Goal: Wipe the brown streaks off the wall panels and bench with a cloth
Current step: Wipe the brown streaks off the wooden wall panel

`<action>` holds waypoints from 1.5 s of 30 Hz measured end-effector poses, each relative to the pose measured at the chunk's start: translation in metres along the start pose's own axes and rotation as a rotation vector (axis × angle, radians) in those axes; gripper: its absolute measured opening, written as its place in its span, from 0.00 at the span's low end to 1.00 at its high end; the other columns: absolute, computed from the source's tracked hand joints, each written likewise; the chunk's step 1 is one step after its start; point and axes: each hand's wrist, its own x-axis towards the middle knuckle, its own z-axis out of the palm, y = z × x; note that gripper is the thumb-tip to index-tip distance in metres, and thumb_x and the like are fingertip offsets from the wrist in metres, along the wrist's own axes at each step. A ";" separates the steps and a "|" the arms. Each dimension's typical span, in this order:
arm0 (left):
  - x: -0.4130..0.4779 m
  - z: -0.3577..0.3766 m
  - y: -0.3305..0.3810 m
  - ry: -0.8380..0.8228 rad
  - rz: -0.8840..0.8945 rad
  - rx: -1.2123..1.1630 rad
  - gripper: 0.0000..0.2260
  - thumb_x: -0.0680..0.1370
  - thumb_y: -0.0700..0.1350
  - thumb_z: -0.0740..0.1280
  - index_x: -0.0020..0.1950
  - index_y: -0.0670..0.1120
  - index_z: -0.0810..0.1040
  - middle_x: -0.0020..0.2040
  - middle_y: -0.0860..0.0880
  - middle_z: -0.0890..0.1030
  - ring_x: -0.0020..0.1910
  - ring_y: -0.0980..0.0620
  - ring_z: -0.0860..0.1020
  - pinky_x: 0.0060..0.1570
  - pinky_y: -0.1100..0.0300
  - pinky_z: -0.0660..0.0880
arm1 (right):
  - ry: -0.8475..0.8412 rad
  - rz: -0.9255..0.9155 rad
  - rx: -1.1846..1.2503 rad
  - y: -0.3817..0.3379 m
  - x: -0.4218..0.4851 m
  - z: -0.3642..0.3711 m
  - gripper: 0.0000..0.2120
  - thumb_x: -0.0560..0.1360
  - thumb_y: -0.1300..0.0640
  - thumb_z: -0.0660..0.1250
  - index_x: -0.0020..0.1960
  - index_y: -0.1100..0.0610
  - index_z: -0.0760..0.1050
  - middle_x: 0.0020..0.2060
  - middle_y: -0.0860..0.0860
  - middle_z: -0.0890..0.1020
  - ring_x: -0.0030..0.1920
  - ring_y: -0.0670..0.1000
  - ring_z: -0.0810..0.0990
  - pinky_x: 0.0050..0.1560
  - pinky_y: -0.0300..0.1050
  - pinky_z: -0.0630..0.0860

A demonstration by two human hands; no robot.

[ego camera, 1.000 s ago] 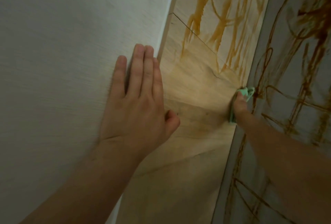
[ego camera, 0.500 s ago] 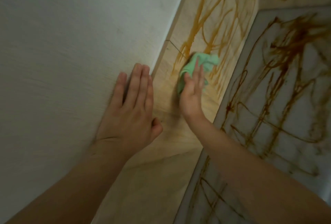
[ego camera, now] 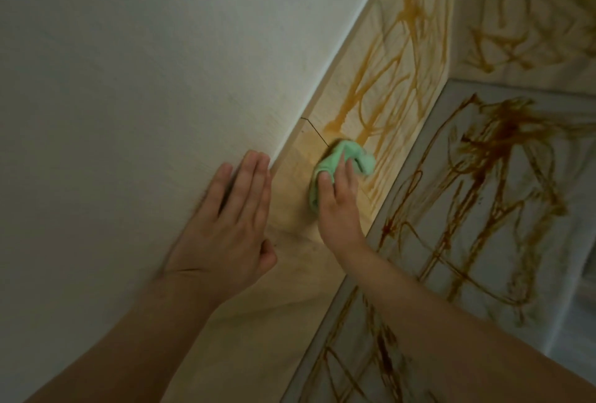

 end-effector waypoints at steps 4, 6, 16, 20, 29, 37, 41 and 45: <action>0.001 0.000 -0.002 0.015 0.002 -0.008 0.41 0.78 0.57 0.55 0.80 0.28 0.50 0.81 0.29 0.48 0.82 0.33 0.47 0.80 0.36 0.42 | -0.098 -0.246 -0.094 -0.020 -0.010 0.001 0.24 0.86 0.42 0.54 0.74 0.25 0.46 0.82 0.40 0.42 0.81 0.40 0.42 0.78 0.39 0.50; 0.001 0.000 -0.002 0.013 0.003 -0.025 0.42 0.78 0.57 0.56 0.80 0.28 0.49 0.81 0.28 0.47 0.82 0.33 0.47 0.80 0.36 0.43 | -0.044 -0.264 -0.149 -0.033 0.015 -0.009 0.25 0.87 0.43 0.53 0.79 0.31 0.46 0.83 0.44 0.44 0.82 0.43 0.43 0.74 0.33 0.46; -0.005 -0.003 -0.002 -0.018 -0.011 0.049 0.40 0.80 0.58 0.43 0.78 0.26 0.40 0.79 0.25 0.39 0.80 0.28 0.39 0.76 0.33 0.31 | 0.033 0.516 0.035 0.008 0.055 -0.022 0.33 0.83 0.33 0.48 0.84 0.40 0.45 0.81 0.52 0.61 0.78 0.58 0.64 0.78 0.59 0.62; -0.007 -0.004 -0.004 -0.023 -0.011 0.057 0.41 0.80 0.59 0.44 0.78 0.26 0.40 0.79 0.25 0.39 0.80 0.28 0.40 0.77 0.33 0.33 | -0.032 0.150 -0.005 -0.043 0.012 -0.007 0.28 0.87 0.42 0.49 0.84 0.42 0.44 0.83 0.49 0.55 0.82 0.52 0.55 0.80 0.50 0.55; -0.008 -0.003 -0.002 -0.048 -0.009 0.062 0.43 0.80 0.62 0.43 0.79 0.27 0.39 0.80 0.27 0.41 0.81 0.30 0.41 0.78 0.35 0.37 | 0.004 -0.030 -0.065 -0.051 0.041 -0.011 0.29 0.87 0.43 0.49 0.85 0.47 0.45 0.84 0.50 0.50 0.83 0.50 0.50 0.79 0.45 0.49; -0.002 -0.004 0.001 -0.061 0.008 0.098 0.41 0.80 0.60 0.43 0.79 0.27 0.43 0.81 0.28 0.43 0.82 0.31 0.42 0.79 0.36 0.40 | -0.147 0.701 0.249 0.034 0.027 -0.027 0.33 0.84 0.36 0.55 0.84 0.39 0.44 0.81 0.46 0.59 0.79 0.55 0.63 0.78 0.62 0.63; 0.007 -0.020 0.006 -0.020 -0.079 -0.081 0.38 0.78 0.54 0.58 0.79 0.28 0.57 0.81 0.32 0.55 0.82 0.35 0.52 0.80 0.37 0.50 | -0.220 0.440 0.148 -0.011 0.032 -0.037 0.31 0.86 0.38 0.51 0.83 0.37 0.39 0.84 0.47 0.51 0.82 0.52 0.55 0.80 0.56 0.56; 0.039 -0.043 0.012 0.085 -0.180 -0.227 0.31 0.73 0.48 0.65 0.72 0.32 0.73 0.77 0.35 0.68 0.78 0.35 0.65 0.76 0.35 0.59 | -0.218 -0.069 -0.138 -0.068 0.058 -0.048 0.27 0.87 0.49 0.45 0.84 0.56 0.52 0.84 0.52 0.46 0.82 0.47 0.41 0.80 0.41 0.37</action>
